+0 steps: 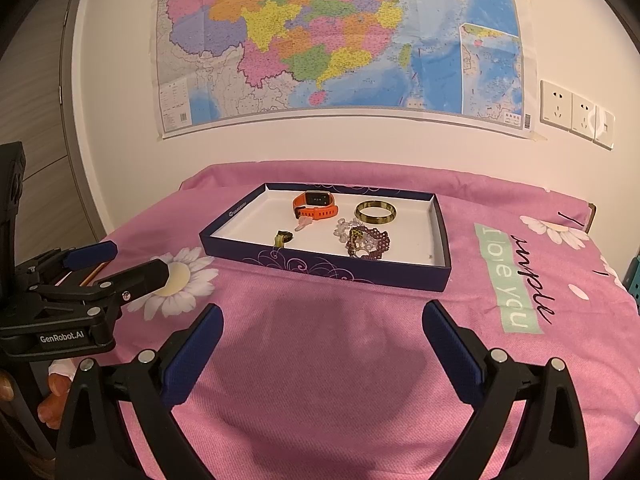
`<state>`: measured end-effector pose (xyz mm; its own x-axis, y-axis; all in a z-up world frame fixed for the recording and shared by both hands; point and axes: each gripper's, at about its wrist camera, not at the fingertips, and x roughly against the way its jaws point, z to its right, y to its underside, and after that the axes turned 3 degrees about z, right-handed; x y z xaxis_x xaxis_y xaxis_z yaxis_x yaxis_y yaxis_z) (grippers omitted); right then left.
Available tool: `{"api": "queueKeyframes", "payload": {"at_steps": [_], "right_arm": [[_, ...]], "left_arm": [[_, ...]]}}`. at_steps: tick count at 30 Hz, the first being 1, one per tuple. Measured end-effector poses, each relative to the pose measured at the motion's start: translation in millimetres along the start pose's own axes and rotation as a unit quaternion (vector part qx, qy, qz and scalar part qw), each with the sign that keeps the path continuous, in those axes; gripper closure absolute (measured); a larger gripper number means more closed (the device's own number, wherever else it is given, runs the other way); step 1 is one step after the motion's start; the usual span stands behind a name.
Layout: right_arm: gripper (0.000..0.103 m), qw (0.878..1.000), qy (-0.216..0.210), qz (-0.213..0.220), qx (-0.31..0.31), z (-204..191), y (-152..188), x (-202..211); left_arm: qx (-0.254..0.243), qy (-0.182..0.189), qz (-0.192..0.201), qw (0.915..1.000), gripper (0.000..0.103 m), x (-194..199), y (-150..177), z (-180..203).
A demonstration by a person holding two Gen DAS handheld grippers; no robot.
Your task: Organize jewelry
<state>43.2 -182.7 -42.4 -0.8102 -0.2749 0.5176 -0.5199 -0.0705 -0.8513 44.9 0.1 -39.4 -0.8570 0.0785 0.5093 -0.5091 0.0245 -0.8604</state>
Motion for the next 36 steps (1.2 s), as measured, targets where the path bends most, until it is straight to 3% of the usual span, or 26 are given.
{"api": "queueKeyframes", "payload": {"at_steps": [36], "right_arm": [[0.007,1.000,0.001,-0.001,-0.001,-1.5,1.0,-1.5]], "left_arm": [[0.001,0.003,-0.005,1.0000,0.006,-4.4,4.4,1.8]]}}
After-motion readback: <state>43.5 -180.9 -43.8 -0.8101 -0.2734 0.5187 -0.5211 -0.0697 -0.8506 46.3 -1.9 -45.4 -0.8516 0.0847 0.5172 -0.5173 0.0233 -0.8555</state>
